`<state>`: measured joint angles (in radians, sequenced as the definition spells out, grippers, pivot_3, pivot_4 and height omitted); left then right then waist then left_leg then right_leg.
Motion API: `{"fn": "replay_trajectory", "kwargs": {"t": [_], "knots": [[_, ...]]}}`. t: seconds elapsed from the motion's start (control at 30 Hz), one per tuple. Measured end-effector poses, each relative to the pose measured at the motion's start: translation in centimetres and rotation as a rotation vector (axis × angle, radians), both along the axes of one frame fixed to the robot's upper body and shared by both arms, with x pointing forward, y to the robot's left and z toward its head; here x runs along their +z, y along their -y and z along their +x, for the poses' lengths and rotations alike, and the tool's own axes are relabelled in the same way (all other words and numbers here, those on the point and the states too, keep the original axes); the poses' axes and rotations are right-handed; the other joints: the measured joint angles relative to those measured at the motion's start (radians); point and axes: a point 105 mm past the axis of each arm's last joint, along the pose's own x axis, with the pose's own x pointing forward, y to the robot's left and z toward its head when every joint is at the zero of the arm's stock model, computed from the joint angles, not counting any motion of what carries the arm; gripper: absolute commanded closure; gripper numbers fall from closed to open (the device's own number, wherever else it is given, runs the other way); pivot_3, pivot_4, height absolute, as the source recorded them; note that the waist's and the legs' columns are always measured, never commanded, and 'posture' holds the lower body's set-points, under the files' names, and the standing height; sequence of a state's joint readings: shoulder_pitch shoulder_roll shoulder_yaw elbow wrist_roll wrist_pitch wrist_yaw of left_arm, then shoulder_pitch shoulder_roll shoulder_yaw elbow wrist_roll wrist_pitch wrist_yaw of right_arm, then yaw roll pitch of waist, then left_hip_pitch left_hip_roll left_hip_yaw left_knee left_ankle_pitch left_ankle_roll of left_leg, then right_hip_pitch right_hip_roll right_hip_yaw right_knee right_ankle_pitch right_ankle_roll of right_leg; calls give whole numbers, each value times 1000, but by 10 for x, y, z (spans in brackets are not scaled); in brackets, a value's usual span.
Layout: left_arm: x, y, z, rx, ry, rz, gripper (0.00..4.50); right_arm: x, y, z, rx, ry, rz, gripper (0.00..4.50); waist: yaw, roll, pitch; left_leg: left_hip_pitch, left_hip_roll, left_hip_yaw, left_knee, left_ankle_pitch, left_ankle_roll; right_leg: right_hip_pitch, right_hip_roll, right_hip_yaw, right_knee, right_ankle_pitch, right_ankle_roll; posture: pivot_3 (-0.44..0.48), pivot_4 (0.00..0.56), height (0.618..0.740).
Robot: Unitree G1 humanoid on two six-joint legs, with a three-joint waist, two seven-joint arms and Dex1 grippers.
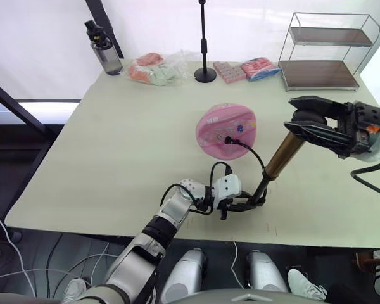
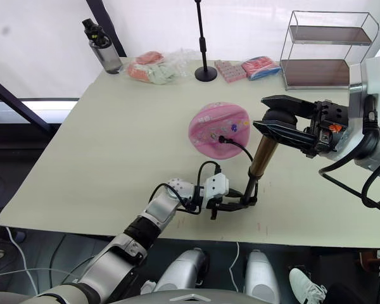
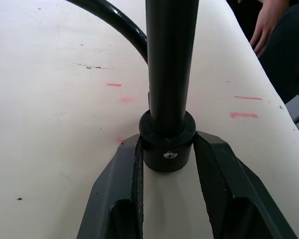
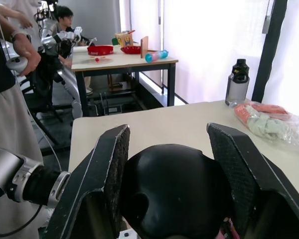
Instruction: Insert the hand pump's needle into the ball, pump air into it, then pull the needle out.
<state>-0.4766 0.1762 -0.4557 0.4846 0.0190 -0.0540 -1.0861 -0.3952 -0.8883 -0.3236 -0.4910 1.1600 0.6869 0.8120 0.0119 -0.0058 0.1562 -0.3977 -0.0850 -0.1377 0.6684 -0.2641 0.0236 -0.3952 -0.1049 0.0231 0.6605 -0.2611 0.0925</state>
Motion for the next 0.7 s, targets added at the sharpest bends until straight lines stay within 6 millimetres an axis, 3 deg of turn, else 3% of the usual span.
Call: {"fn": "replay_trajectory", "kwargs": {"t": [0.43, 0.7], "knots": [[-2, 11, 3, -10, 10, 4, 3422, 1, 5, 2, -15, -17, -8, 2480, 2, 0, 0, 0, 0, 0, 0, 0, 0, 0, 0, 0, 0, 0, 0, 0, 150, 736], [-3, 17, 7, -6, 27, -2, 3422, -2, -5, -14, 0, 55, -55, 2480, 3, 0, 0, 0, 0, 0, 0, 0, 0, 1, 0, -1, -1, 0, 0, 0, 150, 736]]}}
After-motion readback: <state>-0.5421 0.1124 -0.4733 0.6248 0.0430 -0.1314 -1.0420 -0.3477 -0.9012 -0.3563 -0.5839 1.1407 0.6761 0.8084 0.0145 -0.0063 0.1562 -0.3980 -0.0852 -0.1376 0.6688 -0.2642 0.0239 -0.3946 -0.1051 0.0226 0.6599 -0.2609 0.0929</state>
